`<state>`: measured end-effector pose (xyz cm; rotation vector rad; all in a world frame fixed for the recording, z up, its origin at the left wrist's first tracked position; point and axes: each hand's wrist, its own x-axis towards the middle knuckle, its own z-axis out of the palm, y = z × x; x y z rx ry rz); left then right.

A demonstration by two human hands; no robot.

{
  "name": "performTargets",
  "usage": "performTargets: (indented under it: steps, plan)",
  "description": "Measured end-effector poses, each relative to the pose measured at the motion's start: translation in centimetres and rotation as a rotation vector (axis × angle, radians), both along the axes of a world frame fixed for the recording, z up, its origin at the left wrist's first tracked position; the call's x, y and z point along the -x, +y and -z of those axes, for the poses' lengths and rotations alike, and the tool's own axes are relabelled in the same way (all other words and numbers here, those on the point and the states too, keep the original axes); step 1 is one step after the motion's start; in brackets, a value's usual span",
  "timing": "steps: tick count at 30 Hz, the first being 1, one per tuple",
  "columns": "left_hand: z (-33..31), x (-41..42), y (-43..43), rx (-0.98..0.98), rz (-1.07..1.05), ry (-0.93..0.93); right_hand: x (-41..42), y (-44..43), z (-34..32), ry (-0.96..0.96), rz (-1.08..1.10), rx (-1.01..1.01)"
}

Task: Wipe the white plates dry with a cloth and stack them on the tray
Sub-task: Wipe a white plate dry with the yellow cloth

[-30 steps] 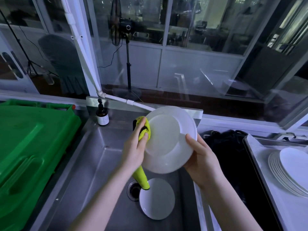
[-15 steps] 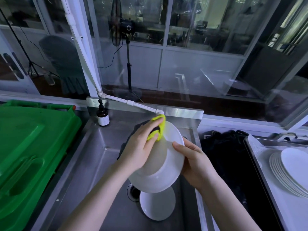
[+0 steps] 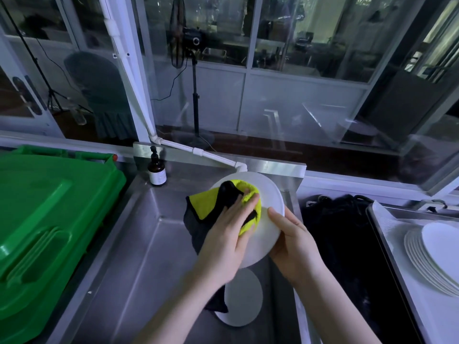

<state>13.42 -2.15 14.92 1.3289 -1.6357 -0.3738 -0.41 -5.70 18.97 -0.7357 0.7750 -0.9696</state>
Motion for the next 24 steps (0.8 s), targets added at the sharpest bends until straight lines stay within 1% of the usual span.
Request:
performTargets:
  steps: [5,6,8,11,12,14,20,22,24]
  plan:
    - [0.3,-2.2,-1.0,-0.048,-0.166,0.059,1.1,-0.9,-1.6,0.010,0.070,0.078]
    - [0.4,-2.0,-0.5,-0.036,-0.148,0.065,1.4,-1.1,-1.9,0.004,0.073,0.089]
    - [0.7,-0.7,0.6,0.006,-0.049,0.042,1.7,-1.2,-2.1,-0.011,0.077,0.088]
    - [0.1,1.5,1.0,0.100,0.046,-0.068,1.3,-0.6,-1.6,-0.035,0.064,0.063]
    - [-0.4,1.6,0.5,0.114,0.047,-0.075,1.1,-0.3,-1.4,-0.037,0.053,0.051]
    - [-1.3,0.9,-0.8,0.097,0.030,-0.029,0.9,0.0,-1.1,-0.020,0.034,0.034]
    - [-0.3,-1.7,-1.9,-0.043,-0.109,0.034,1.8,-0.5,-2.4,0.007,0.091,0.088]
    - [0.1,-0.7,-0.8,-0.004,-0.083,0.006,2.4,-0.9,-2.8,0.003,0.104,0.098]
    - [0.1,1.2,0.4,0.067,0.004,-0.092,2.7,-1.1,-2.9,-0.016,0.110,0.098]
